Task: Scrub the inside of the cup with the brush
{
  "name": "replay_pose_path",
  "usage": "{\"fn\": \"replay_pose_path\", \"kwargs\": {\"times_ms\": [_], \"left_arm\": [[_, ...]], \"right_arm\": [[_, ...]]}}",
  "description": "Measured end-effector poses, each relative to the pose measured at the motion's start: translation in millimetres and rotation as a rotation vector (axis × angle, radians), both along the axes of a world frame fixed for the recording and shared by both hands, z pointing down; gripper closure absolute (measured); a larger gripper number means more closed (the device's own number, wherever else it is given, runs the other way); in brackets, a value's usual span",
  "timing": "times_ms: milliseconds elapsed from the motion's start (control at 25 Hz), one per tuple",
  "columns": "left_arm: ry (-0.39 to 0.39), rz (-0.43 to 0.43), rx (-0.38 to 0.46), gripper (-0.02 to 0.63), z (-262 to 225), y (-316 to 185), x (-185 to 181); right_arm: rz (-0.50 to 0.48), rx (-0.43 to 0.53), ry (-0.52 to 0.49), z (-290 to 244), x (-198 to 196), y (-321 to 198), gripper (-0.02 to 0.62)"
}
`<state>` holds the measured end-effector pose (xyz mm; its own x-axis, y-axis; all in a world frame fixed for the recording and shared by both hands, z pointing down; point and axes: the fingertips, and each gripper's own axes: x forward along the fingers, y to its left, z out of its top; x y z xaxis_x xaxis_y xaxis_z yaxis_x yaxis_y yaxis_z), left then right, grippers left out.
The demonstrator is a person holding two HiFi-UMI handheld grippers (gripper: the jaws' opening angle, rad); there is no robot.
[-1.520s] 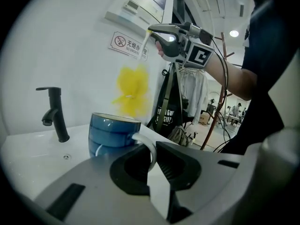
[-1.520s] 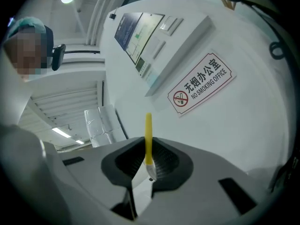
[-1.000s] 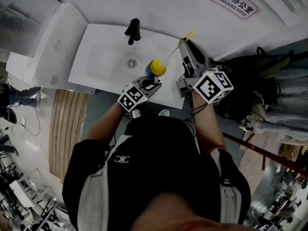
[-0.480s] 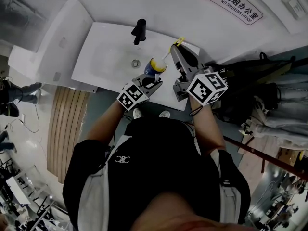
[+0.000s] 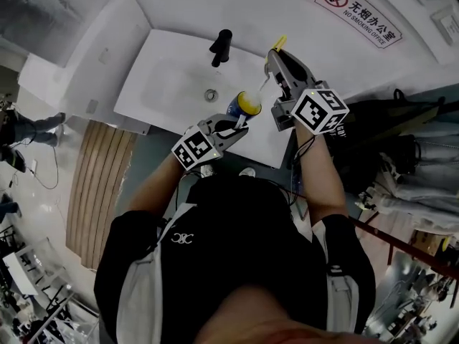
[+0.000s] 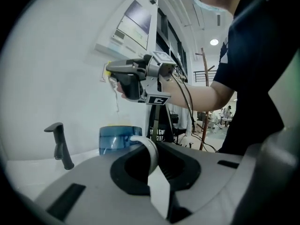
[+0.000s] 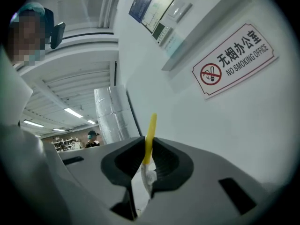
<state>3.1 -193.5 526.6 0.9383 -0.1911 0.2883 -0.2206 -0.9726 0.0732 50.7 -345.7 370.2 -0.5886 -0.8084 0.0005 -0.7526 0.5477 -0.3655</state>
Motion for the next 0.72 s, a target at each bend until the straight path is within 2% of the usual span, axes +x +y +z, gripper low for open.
{"fn": "replay_pose_path", "kwargs": {"times_ms": [160,280,440,720], "left_arm": [[0.036,-0.044,-0.01,0.565,-6,-8,-16],[0.054,-0.058,-0.014,0.565,-11,-9,-25],[0.047,-0.068,-0.03,0.565,-6,-13,-29],[0.015,-0.12,-0.049,0.565,8,-32,-34]], "right_arm": [[0.019,-0.059,-0.033,11,16,-11,0.54],[0.049,-0.144,-0.12,27,35,-18,0.538],[0.039,-0.25,-0.226,47,53,-15,0.54],[-0.037,-0.273,-0.278,43,65,16,0.545]]}}
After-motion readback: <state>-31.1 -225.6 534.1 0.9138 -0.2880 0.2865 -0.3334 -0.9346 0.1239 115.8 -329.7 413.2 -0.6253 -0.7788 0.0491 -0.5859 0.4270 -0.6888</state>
